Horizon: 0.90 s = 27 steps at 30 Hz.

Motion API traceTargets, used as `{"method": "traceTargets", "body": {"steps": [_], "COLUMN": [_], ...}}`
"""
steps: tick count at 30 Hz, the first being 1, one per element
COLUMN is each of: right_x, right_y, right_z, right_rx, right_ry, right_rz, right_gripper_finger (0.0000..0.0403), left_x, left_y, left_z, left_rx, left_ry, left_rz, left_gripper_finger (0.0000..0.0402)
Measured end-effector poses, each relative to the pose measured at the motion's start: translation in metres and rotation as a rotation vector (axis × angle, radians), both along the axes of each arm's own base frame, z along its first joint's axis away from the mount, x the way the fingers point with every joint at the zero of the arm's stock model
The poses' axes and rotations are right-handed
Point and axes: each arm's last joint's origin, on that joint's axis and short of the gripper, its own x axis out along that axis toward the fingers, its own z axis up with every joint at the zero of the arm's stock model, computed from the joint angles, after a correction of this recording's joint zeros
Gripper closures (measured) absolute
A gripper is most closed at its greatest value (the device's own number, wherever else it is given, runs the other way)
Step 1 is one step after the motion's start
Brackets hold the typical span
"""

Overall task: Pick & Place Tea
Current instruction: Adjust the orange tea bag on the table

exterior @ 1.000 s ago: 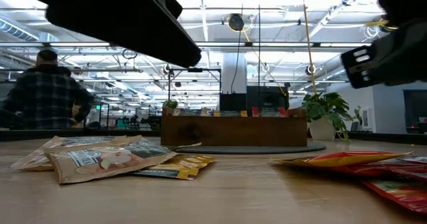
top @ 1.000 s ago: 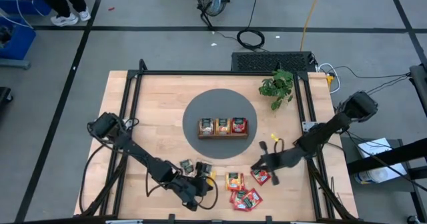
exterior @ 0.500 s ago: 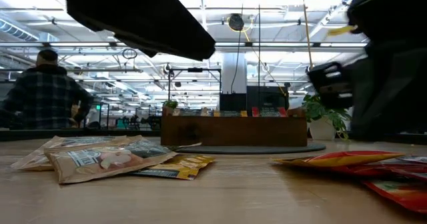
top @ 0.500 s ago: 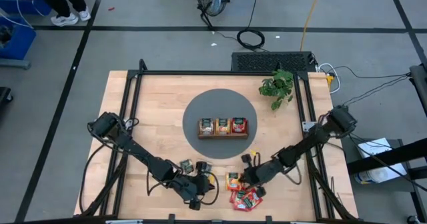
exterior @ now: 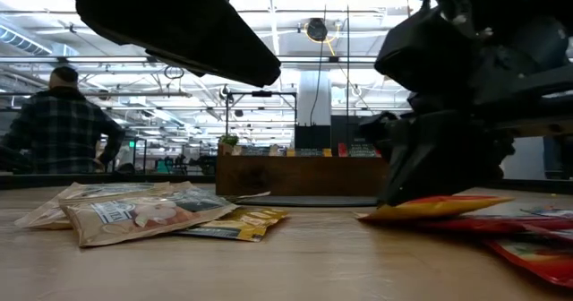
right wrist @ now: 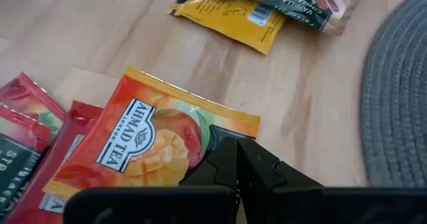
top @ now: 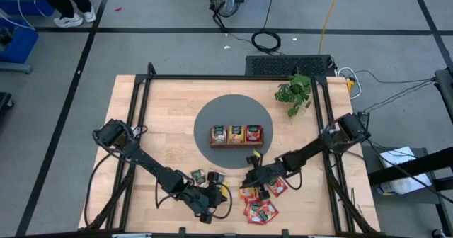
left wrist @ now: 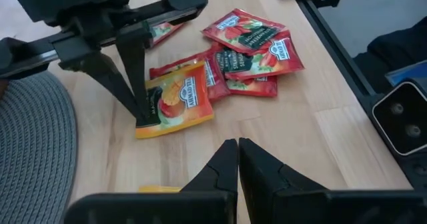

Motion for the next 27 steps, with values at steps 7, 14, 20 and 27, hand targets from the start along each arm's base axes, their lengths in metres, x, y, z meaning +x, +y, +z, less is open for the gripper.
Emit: {"method": "traceTargets", "body": {"steps": [7,14,20,27], "right_x": [0.008,0.019,0.025,0.009], "right_y": [-0.015,-0.031,-0.036,-0.007], "right_z": [0.001,0.000,0.002,0.042], "right_rx": [0.003,-0.011,-0.030,-0.079], "right_ry": [-0.023,-0.075,-0.147,-0.253], "right_rz": [0.001,-0.037,-0.069,-0.029], "right_gripper_finger": [0.0403,0.0403,0.0403,0.0403], "left_x": [0.000,0.002,0.005,0.012], "left_y": [0.000,0.003,0.007,0.012], "left_z": [0.000,0.000,0.000,0.004], "left_rx": [-0.004,-0.001,-0.007,-0.034], "left_ry": [0.002,0.002,-0.003,-0.047], "left_rz": [0.004,0.012,0.024,0.042], "left_gripper_finger": [0.0380,0.0380,0.0380,0.0380]}}
